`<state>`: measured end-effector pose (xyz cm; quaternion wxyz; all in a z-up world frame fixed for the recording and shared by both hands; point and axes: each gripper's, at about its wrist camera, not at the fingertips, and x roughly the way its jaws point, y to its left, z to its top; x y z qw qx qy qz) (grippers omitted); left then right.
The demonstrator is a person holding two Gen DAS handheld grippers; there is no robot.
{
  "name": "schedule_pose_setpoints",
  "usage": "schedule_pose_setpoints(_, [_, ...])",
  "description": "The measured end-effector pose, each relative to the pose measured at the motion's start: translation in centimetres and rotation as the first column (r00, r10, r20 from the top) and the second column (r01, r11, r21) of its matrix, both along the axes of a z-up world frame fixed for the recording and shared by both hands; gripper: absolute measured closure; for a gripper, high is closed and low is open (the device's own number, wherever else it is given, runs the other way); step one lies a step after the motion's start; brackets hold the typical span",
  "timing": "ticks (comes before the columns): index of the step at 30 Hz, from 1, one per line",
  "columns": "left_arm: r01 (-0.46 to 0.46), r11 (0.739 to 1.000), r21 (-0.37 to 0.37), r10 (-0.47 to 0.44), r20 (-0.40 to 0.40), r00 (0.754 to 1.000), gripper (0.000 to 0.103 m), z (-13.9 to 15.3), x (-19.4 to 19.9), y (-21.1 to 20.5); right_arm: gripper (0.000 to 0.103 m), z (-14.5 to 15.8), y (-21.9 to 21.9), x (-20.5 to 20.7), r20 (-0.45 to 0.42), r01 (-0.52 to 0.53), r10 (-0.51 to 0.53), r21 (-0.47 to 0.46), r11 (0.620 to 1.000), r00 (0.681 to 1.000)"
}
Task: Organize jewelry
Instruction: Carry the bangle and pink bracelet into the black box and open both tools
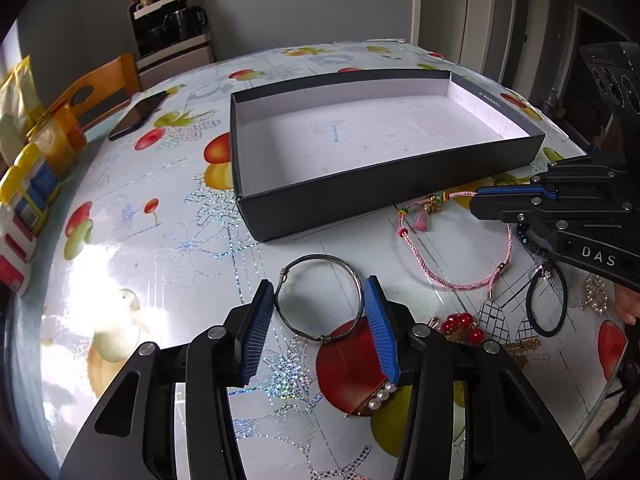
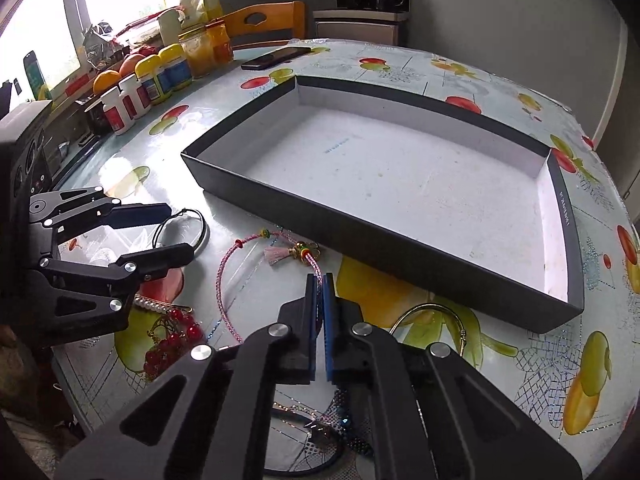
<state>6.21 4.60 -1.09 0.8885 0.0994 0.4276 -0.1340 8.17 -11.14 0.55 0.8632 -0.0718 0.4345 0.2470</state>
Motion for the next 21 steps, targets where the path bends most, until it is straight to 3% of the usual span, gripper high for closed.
schedule_pose_setpoints(12, [0.010, 1.000, -0.015, -0.008, 0.097, 0.995, 0.054, 6.0, -0.7, 0.8, 0.100, 6.7, -1.0, -0.9, 0.174, -0.018, -0.003, 0.116, 0.993, 0.985])
schedule_pose_setpoints(16, [0.028, 1.000, -0.012, -0.026, 0.129, 0.991, 0.054, 8.1, 0.8, 0.0, 0.100, 8.9, -2.3, 0.6, 0.233, 0.033, -0.066, 0.140, 0.990, 0.970])
schedule_pose_setpoints(21, [0.025, 1.000, -0.013, -0.024, 0.127, 0.992, 0.054, 9.1, 4.8, -1.6, 0.100, 9.7, -4.7, 3.6, 0.258, 0.139, -0.180, 0.167, 0.976, 0.949])
